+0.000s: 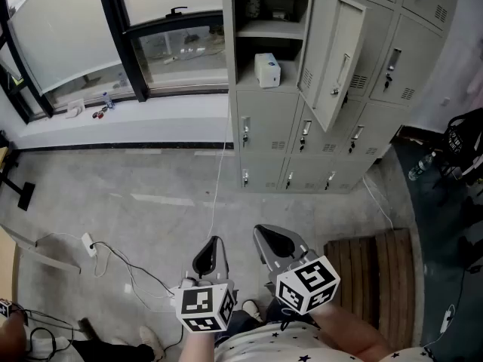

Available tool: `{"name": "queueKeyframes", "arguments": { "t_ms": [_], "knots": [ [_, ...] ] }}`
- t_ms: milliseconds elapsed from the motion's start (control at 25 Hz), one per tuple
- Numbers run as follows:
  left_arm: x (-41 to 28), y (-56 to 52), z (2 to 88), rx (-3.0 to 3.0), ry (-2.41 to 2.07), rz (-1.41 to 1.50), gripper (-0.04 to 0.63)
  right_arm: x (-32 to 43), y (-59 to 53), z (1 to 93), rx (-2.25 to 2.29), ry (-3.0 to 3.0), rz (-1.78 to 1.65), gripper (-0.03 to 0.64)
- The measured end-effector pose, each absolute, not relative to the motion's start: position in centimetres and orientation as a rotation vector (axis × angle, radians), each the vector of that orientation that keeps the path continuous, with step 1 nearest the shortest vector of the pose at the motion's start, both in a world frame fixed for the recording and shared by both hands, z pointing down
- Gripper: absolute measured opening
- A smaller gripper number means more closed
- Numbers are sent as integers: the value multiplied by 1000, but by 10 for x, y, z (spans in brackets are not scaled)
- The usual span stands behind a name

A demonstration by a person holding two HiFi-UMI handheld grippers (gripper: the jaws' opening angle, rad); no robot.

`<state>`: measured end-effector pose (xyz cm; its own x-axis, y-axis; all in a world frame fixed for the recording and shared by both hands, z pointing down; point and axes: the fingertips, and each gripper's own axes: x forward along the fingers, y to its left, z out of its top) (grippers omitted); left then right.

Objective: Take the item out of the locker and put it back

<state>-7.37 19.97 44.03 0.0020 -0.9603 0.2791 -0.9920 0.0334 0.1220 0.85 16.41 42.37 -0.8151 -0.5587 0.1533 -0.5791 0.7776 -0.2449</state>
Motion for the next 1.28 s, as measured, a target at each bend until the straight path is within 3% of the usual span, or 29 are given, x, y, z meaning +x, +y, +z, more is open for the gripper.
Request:
{"name": "queueKeyframes", "arguments": {
  "t_ms": [360, 1160, 1280],
  "knots": [
    [-80, 139, 462, 2046, -1922, 159, 8, 6, 114, 449, 1025, -2842, 507, -2],
    [-96, -135, 437, 2098, -1937, 167, 8, -15, -187, 416, 1188, -2798, 310, 0],
    [-101, -155, 437, 2104, -1924, 176, 8, -23, -221, 413, 1240, -2794, 309, 65]
  ]
}}
